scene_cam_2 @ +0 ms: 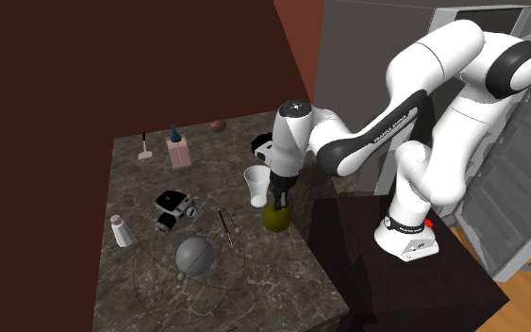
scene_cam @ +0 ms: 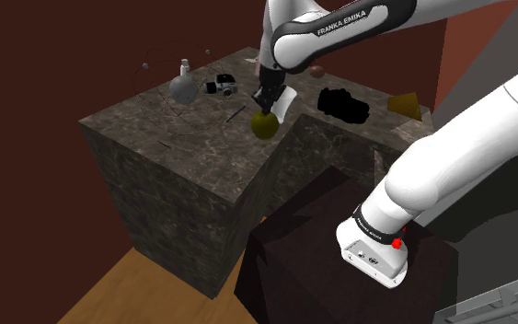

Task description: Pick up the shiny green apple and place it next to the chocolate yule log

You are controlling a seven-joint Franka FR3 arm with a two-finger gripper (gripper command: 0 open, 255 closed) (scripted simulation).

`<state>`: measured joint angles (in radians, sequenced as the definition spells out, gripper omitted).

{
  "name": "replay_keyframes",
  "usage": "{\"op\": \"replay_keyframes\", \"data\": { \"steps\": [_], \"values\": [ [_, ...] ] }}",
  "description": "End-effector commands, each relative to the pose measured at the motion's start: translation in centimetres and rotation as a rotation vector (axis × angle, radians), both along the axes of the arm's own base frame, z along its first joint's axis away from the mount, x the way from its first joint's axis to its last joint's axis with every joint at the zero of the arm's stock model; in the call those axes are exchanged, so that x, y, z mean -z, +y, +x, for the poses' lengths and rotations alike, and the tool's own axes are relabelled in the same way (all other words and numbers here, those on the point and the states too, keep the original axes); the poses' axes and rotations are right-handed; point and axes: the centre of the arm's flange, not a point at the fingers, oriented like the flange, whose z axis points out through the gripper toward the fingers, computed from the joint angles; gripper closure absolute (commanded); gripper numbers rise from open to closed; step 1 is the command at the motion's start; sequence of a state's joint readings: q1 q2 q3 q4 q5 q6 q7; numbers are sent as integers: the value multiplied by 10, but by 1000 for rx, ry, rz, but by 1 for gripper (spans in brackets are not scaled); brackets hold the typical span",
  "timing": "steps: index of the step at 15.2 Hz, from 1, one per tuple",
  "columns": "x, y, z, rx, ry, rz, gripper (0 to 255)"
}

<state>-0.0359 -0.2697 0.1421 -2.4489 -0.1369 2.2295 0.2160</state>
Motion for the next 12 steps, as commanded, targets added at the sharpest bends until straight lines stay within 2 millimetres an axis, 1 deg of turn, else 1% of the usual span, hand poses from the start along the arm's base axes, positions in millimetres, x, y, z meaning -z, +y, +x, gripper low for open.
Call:
{"op": "replay_keyframes", "data": {
  "steps": [1, 12],
  "values": [
    [-10, 0, -1, 0, 0, 0, 255],
    [-68, 0, -1, 0, 0, 0, 255]
  ]
}}
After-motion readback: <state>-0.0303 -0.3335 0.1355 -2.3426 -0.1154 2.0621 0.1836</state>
